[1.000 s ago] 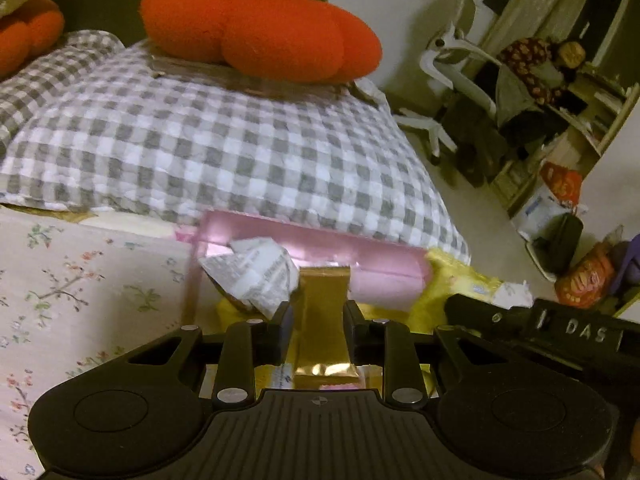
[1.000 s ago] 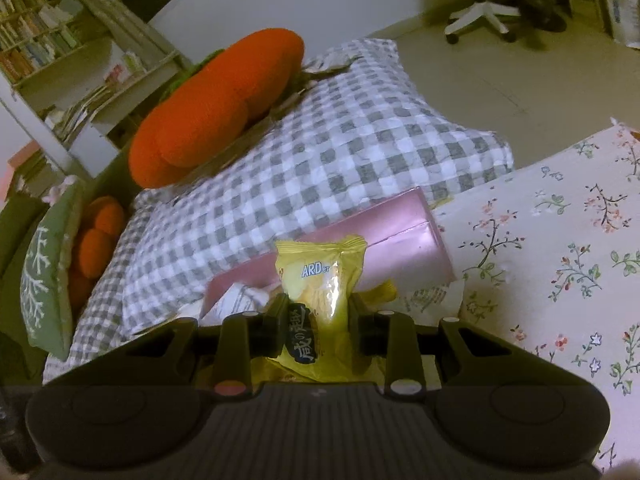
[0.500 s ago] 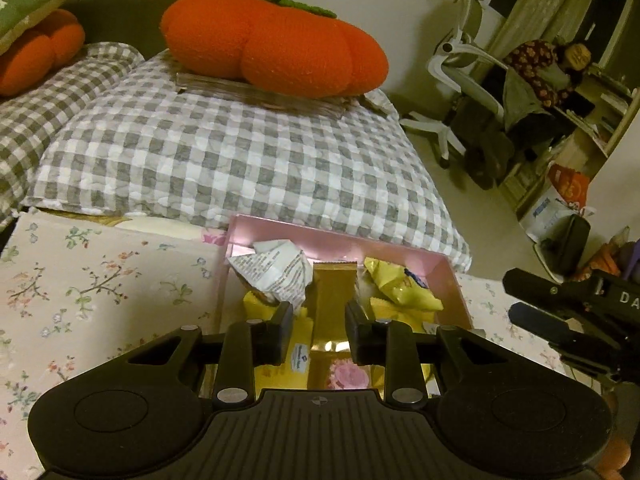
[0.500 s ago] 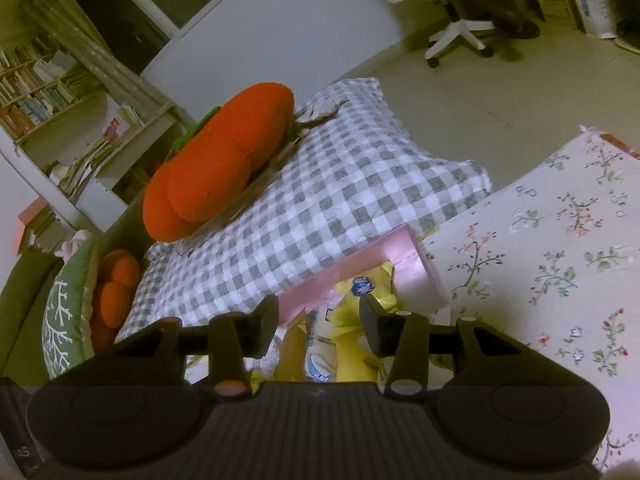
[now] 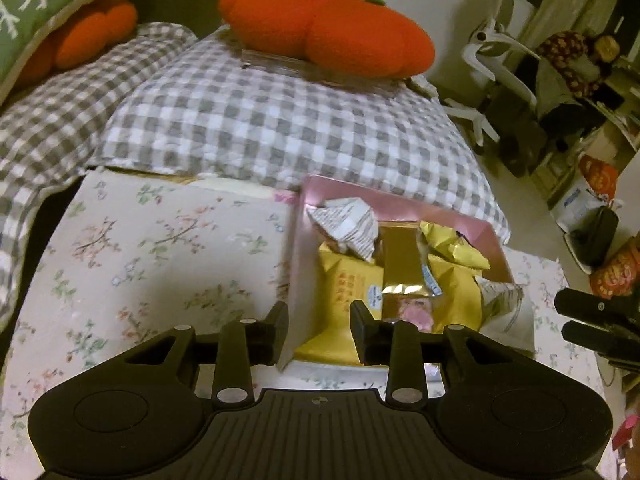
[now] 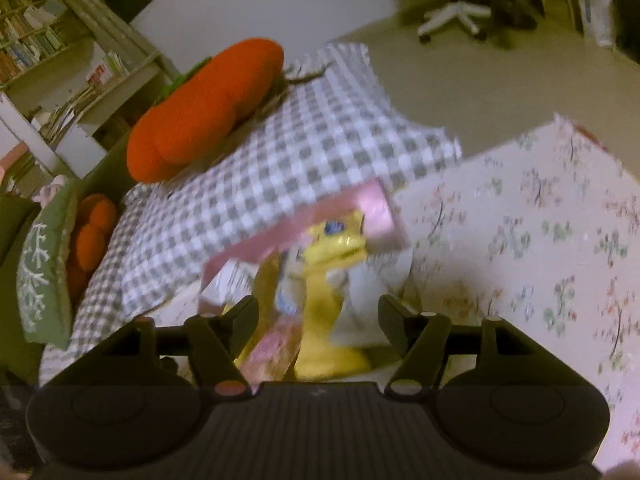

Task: Organize snacks
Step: 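Move both tools back toward the red-white candies beside the box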

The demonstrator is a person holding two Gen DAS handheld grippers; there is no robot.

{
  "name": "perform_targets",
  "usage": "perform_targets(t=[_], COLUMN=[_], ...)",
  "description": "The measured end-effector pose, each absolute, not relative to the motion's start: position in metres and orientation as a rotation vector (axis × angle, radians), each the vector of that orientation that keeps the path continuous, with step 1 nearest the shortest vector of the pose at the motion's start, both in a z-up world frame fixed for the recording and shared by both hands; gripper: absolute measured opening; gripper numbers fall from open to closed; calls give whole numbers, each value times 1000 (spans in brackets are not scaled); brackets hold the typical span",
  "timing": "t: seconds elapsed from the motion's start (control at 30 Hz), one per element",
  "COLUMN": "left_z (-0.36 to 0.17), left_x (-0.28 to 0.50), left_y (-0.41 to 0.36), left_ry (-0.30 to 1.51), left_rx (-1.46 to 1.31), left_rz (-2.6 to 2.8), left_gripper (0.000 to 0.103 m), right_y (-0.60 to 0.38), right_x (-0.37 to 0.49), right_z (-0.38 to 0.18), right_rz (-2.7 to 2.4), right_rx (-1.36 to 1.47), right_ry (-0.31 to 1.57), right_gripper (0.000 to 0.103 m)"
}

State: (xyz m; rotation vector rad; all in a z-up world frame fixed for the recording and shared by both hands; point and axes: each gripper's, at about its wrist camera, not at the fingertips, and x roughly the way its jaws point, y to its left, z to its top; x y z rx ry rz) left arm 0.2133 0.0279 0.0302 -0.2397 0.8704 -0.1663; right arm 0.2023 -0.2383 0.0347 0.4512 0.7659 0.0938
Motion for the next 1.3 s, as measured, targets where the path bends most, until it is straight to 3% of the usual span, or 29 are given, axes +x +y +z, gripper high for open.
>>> perform_targets(t=[0.03, 0.2, 0.5, 1.3], left_z=[32, 32, 12, -36], left_x=[209, 185, 162, 166], left_y=[30, 36, 54, 35], left_ry=[865, 863, 976, 1124], left_rx=[-235, -217, -344, -419], left_rz=[-170, -195, -147, -92], left_gripper=[34, 59, 74, 79], right_y=[-236, -229, -210, -183], right_x=[199, 183, 165, 160], right_z=[36, 36, 28, 6], right_rz=[88, 121, 129, 195], right_rx=[419, 369, 195, 40], right_ry=[765, 788, 845, 960], right_gripper=[65, 66, 70, 73])
